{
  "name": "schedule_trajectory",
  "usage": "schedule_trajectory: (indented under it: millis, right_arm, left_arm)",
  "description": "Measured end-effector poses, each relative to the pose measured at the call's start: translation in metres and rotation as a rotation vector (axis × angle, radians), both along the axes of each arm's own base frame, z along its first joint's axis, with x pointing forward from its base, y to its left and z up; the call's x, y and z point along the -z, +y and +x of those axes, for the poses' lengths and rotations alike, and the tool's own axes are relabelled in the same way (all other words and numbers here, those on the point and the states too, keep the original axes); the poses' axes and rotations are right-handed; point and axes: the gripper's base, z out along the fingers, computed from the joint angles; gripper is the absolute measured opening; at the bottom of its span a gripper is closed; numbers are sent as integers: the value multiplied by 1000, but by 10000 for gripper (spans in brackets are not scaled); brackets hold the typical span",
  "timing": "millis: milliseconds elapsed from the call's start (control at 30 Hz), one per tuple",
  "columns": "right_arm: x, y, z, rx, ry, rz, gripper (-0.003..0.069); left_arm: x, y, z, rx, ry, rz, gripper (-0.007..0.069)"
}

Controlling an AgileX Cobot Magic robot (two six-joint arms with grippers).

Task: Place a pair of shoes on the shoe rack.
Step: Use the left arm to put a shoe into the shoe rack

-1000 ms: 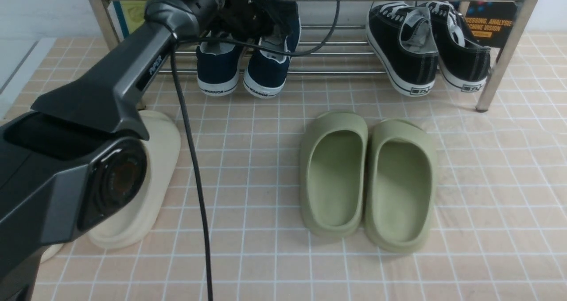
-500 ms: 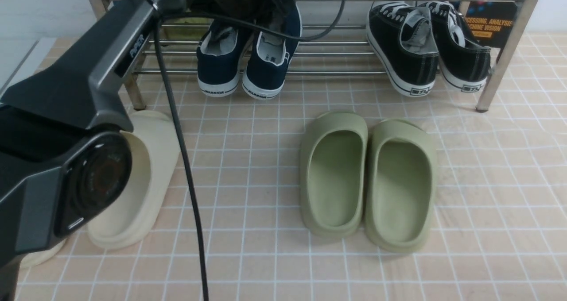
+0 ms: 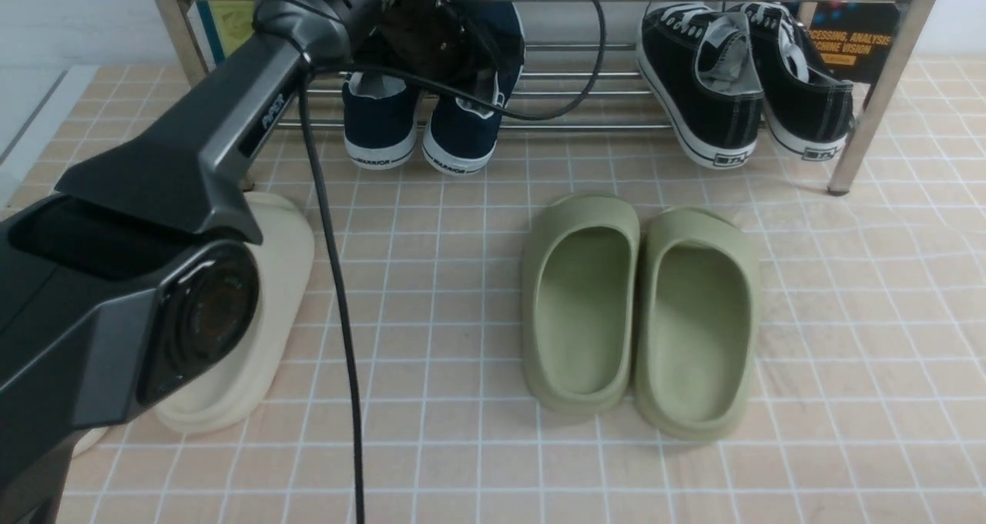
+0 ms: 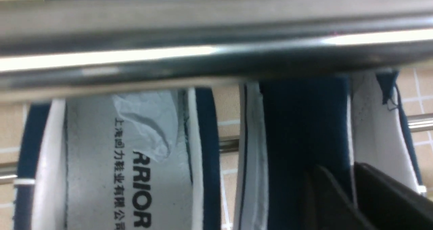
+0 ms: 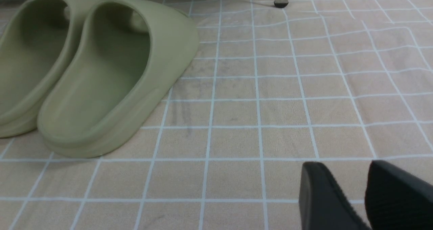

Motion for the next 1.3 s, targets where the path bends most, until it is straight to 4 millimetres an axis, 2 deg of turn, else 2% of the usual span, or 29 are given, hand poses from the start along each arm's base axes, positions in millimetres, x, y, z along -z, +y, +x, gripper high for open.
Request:
schedule_trajectory:
  millis: [33,100,267,467,567,800,900,1000,1167,1300]
  right_arm:
    - [0,0,0,0,0,0,239]
    - [0,0,0,0,0,0,239]
    - [0,0,0,0,0,0,239]
    - [0,0,0,0,0,0,239]
    - [0,0,0,0,0,0,239]
    - [0,0,0,0,0,0,239]
    - [0,0,0,0,0,0,239]
    - [0,0,0,0,0,0,239]
    - [0,0,0,0,0,0,239]
    - [0,0,0,0,0,0,239]
  left_arm:
    - [0,0,1,-5,-4,-6,67]
    - [-1,2,2,-26,-5,-32,49]
    - [-1,2,5,-98,-5,-135,49]
    - [-2,2,7,-110,-12,-164,55]
    - [-1,2,8,-100,-22,-163,116]
    - [-1,6,14,-79,-73,-147,367]
    - [1,9,15,-83,-66,-138,380]
    - [6,10,17,-66,-63,-115,333]
    - [14,9,18,-41,-46,-92,74]
    - [14,10,18,-43,-44,-98,39]
